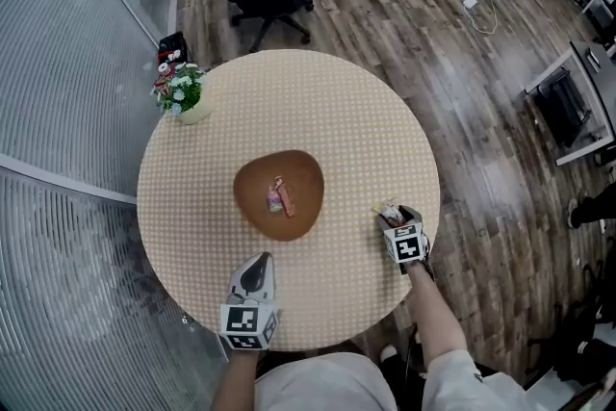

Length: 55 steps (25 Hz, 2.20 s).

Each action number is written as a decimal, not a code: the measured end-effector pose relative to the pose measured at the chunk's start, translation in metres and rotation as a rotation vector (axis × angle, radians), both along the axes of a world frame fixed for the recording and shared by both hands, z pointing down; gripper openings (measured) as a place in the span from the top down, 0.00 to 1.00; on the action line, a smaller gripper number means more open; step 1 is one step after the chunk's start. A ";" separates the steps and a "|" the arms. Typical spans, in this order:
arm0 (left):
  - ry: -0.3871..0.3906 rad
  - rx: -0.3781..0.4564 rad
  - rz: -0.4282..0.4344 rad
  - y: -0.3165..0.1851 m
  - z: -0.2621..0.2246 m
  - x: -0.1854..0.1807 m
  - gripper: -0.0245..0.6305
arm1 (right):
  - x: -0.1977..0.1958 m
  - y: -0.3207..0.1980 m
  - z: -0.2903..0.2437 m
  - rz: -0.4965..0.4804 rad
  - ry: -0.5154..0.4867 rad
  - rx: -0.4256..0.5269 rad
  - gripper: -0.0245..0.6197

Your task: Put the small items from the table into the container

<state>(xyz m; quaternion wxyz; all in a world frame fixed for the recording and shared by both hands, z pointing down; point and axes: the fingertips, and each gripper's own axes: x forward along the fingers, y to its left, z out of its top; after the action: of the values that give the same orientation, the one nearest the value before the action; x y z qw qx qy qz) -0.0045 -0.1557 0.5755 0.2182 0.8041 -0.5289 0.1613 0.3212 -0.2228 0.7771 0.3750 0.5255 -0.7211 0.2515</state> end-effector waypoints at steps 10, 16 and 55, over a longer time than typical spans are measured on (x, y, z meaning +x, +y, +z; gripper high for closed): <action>0.010 0.003 -0.006 0.004 -0.003 -0.010 0.95 | -0.011 -0.011 -0.032 0.024 -0.003 0.053 0.75; 0.025 0.016 -0.007 0.008 -0.009 -0.017 0.95 | -0.049 -0.023 -0.085 -0.030 -0.051 0.151 0.76; 0.042 0.079 -0.158 0.066 -0.035 -0.127 0.96 | -0.279 -0.025 -0.110 -0.325 -0.183 0.125 0.53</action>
<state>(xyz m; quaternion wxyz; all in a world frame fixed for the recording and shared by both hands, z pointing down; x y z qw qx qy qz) -0.1311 -0.0896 0.5400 0.2093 0.7710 -0.5921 0.1058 0.0423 -0.2476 0.6671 0.3101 0.3995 -0.8417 0.1891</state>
